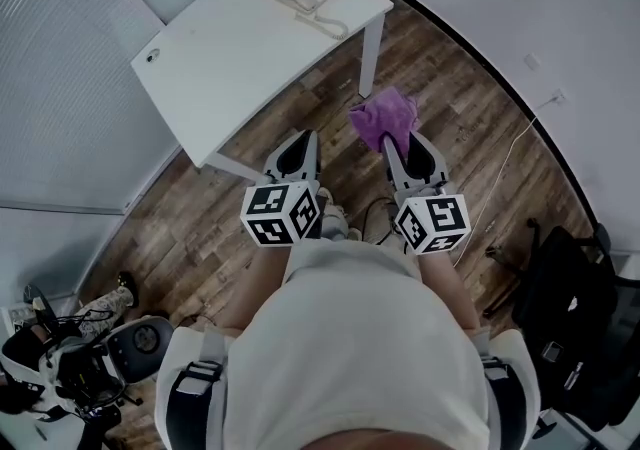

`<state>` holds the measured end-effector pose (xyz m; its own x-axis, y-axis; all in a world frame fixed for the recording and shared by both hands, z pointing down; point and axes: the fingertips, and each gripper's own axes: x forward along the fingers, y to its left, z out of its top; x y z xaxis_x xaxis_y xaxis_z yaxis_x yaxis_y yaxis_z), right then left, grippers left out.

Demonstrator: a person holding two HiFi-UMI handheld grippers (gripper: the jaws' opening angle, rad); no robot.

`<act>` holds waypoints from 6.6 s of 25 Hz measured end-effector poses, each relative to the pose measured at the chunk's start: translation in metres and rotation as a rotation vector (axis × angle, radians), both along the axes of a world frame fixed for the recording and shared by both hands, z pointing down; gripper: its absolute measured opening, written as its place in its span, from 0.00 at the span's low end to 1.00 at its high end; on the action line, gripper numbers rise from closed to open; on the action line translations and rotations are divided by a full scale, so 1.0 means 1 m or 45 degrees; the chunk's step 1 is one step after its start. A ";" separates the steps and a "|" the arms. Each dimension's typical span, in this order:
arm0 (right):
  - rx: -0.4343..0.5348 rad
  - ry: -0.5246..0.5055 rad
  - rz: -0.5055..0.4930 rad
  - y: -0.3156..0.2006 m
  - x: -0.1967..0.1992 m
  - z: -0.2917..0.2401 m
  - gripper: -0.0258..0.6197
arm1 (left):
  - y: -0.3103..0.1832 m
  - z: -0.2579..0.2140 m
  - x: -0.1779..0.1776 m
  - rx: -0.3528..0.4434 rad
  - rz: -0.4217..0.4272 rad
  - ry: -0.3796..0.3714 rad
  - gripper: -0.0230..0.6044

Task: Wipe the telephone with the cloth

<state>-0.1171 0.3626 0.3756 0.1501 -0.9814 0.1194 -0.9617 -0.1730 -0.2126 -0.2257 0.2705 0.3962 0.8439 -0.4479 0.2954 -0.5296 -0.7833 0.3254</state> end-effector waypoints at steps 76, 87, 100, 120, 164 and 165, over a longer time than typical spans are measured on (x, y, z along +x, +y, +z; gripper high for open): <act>-0.133 0.109 -0.473 -0.571 0.162 0.032 0.24 | -0.456 0.064 0.131 -0.219 -0.403 0.007 0.07; -0.232 0.155 -0.614 -0.639 0.151 0.071 0.24 | -0.472 0.077 0.129 -0.231 -0.515 0.007 0.07; -0.377 0.195 -0.698 -0.668 0.139 0.116 0.24 | -0.474 0.087 0.127 -0.274 -0.581 -0.022 0.07; -0.444 0.328 -0.694 -0.642 0.129 0.131 0.24 | -0.464 0.084 0.114 -0.292 -0.580 0.012 0.07; -0.609 0.255 -0.479 -0.518 0.156 0.173 0.24 | -0.407 0.105 0.115 -0.371 -0.407 -0.017 0.07; -0.614 0.249 -0.470 -0.516 0.156 0.174 0.24 | -0.407 0.104 0.113 -0.372 -0.407 -0.012 0.07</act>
<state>0.0391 -0.1530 0.5500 -0.1238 -0.8154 0.5655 -0.9894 0.1448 -0.0077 -0.1127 -0.1362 0.5003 0.6730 -0.5826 0.4558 -0.7347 -0.4553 0.5029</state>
